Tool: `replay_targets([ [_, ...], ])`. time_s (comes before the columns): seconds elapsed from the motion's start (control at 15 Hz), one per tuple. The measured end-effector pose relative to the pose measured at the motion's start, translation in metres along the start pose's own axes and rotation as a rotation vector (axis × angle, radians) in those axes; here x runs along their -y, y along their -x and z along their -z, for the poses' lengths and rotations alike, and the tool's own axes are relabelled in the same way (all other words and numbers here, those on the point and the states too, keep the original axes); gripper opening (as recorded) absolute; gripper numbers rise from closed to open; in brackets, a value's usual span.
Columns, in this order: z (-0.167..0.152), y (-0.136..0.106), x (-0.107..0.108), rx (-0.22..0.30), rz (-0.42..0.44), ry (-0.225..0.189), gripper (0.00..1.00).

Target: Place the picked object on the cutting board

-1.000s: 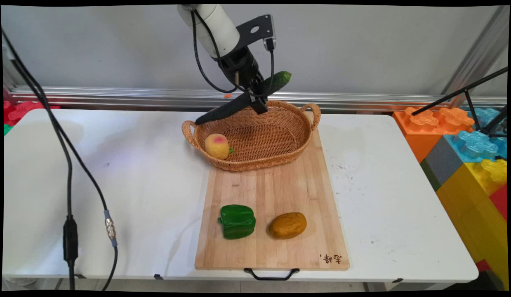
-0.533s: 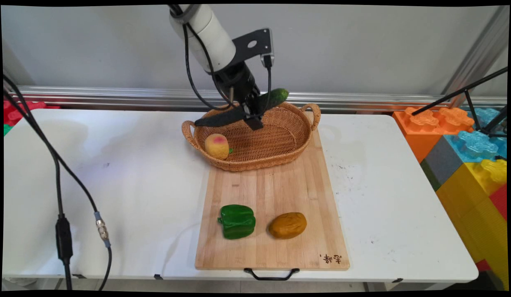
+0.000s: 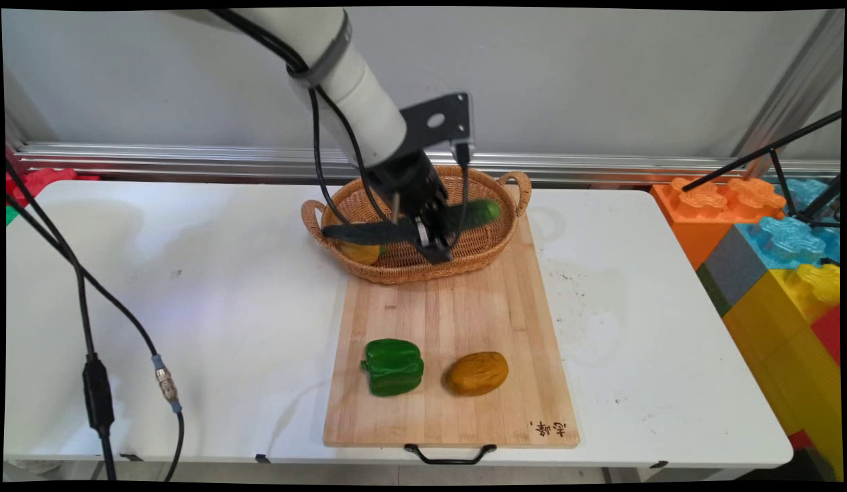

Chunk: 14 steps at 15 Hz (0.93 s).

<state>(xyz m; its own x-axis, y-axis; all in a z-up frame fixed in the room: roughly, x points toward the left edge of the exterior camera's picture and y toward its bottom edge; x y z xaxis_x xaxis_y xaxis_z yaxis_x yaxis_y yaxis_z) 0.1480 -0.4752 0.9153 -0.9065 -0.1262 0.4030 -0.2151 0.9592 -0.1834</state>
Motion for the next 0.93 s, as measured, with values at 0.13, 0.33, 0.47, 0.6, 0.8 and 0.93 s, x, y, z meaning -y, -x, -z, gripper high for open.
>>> replay_targets([
  [0.13,-0.002,-0.006,-0.012,-0.007,-0.006,0.011,0.00],
  [0.33,-0.008,-0.017,-0.036,-0.019,-0.012,0.031,0.00],
  [0.47,-0.024,-0.031,-0.063,-0.030,-0.017,0.047,0.00],
  [0.6,-0.052,-0.033,-0.059,-0.028,-0.013,0.009,0.00],
  [0.8,-0.075,-0.031,-0.052,-0.030,0.008,-0.009,0.00],
  [0.93,-0.092,-0.028,-0.048,-0.032,0.037,-0.013,0.00],
])
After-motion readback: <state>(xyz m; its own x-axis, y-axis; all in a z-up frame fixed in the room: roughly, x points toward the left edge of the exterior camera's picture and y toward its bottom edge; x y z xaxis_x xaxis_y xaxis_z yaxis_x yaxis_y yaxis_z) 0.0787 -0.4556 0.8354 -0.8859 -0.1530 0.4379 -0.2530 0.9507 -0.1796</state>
